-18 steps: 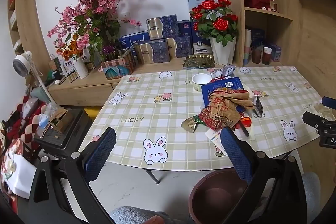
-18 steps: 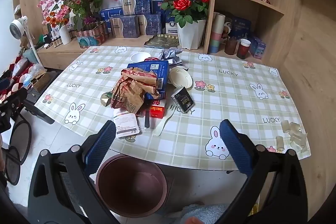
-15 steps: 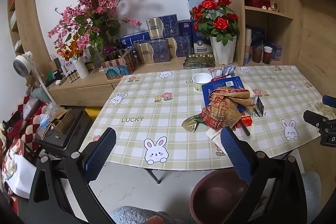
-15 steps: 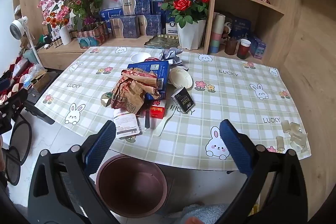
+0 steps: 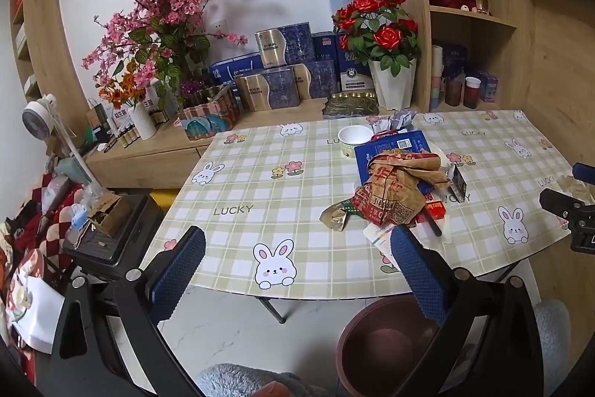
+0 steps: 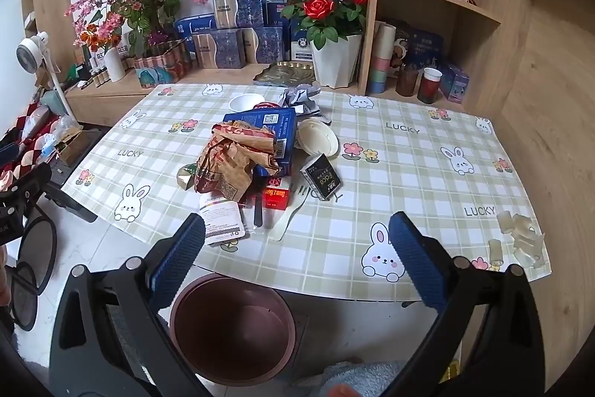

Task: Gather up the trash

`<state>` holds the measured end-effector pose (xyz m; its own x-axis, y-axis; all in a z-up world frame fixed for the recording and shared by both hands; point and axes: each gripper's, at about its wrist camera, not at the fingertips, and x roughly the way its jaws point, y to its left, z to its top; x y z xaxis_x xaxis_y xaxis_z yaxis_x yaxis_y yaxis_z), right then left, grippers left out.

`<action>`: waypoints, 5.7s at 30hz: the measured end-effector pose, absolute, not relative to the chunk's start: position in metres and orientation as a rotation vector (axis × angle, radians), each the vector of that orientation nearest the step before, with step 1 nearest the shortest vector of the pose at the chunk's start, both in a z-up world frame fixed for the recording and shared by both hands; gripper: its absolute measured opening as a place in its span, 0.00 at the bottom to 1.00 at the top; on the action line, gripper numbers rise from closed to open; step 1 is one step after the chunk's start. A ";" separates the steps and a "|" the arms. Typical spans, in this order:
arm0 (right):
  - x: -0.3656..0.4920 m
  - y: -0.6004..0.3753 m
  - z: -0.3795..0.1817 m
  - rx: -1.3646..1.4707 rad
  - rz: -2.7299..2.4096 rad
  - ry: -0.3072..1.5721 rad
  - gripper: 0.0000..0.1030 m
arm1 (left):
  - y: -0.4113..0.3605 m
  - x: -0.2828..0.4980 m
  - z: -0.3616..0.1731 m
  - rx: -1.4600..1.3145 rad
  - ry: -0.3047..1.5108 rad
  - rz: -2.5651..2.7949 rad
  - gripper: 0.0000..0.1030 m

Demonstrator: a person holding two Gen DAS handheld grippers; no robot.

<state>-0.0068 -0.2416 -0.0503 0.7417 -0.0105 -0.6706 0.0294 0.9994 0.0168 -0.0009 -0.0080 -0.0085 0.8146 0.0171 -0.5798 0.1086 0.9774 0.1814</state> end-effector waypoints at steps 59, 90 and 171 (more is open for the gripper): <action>-0.005 -0.249 -0.052 0.030 -0.022 0.741 0.94 | 0.002 -0.004 -0.020 0.209 0.646 -0.047 0.95; 0.017 -0.284 -0.116 0.200 0.001 0.765 0.95 | -0.040 0.093 -0.079 0.019 0.823 -0.367 0.76; 0.023 -0.253 -0.182 0.292 0.302 0.771 0.25 | 0.010 0.045 -0.102 -0.201 0.804 -0.401 0.38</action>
